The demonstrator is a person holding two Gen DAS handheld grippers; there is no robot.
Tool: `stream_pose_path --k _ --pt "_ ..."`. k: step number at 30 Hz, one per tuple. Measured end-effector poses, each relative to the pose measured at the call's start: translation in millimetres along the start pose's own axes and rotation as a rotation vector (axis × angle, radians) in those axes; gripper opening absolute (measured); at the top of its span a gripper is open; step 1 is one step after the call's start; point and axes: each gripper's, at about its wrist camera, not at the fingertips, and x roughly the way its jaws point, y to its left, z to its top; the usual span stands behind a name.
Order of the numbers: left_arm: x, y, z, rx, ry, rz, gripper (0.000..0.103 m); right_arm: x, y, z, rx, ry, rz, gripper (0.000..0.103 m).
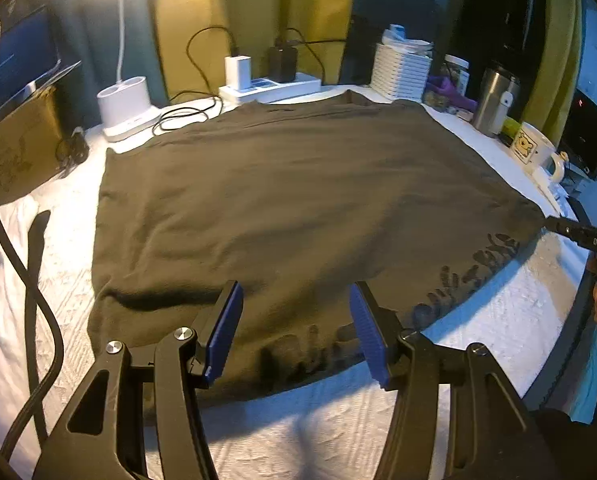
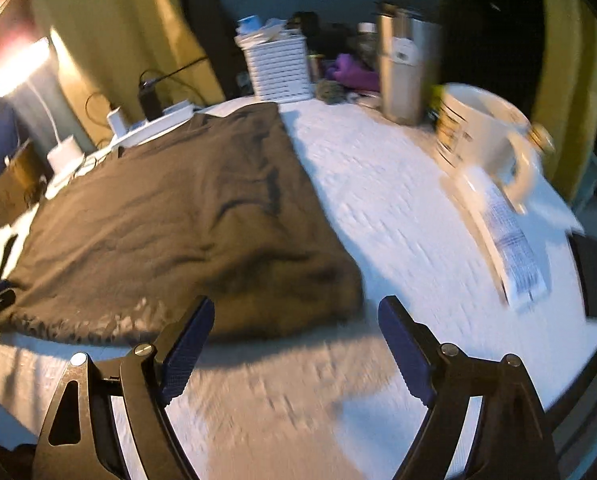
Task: Fold small clothes
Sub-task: 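Grasp the side edge of the brown garment with the right gripper, then lift the held side with the right gripper and fold it lengthwise over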
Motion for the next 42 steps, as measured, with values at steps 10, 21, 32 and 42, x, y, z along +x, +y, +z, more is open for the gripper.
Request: stream_pose_path --k 10,21,32,42 --pt "1 -7 0 -0.001 0.011 -0.007 0.056 13 4 -14 0.057 0.052 0.127 0.086" --pt "12 19 7 -0.051 0.031 0.045 0.056 45 16 17 0.083 0.03 0.16 0.092" --pt "22 47 20 -0.091 0.041 0.082 0.056 75 34 49 0.105 -0.001 0.183 0.092" --pt "28 74 27 -0.121 0.026 0.112 0.056 99 40 68 0.102 0.004 0.185 0.027"
